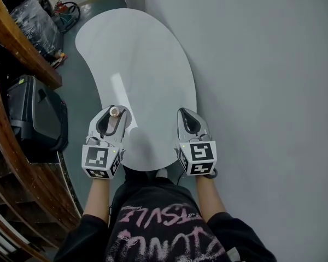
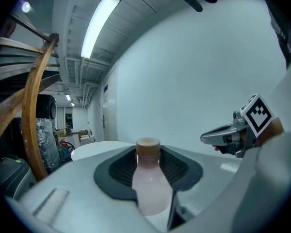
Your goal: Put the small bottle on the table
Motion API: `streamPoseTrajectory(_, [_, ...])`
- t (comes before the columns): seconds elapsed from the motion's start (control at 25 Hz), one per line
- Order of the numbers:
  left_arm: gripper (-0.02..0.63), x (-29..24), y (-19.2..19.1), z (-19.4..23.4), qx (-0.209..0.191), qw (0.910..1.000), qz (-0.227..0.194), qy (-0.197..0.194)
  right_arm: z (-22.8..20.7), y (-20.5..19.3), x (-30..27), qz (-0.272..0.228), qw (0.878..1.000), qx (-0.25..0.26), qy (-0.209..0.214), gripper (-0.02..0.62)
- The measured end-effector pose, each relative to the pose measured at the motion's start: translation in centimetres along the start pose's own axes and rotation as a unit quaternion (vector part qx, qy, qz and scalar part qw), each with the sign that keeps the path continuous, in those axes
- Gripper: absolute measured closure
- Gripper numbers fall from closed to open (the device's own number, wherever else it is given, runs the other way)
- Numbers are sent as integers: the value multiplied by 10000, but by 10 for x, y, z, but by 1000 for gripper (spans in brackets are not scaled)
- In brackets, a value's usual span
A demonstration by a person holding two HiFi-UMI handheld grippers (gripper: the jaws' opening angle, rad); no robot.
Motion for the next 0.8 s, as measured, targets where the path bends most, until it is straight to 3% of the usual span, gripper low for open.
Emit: streamPoseTrajectory(0.8, [453,-28,-14,0,-19,9996,263,-132,-8,-8,-22,282,9996,-33,36,583])
Point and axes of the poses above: the fingertips, and each gripper's own axes: x backward along the fingers, z to its left, y out of its top, the point moved 6 cm from there along x, backward along the fingers, and after that the axes turned 15 degrees about z, right-handed, at the moved point
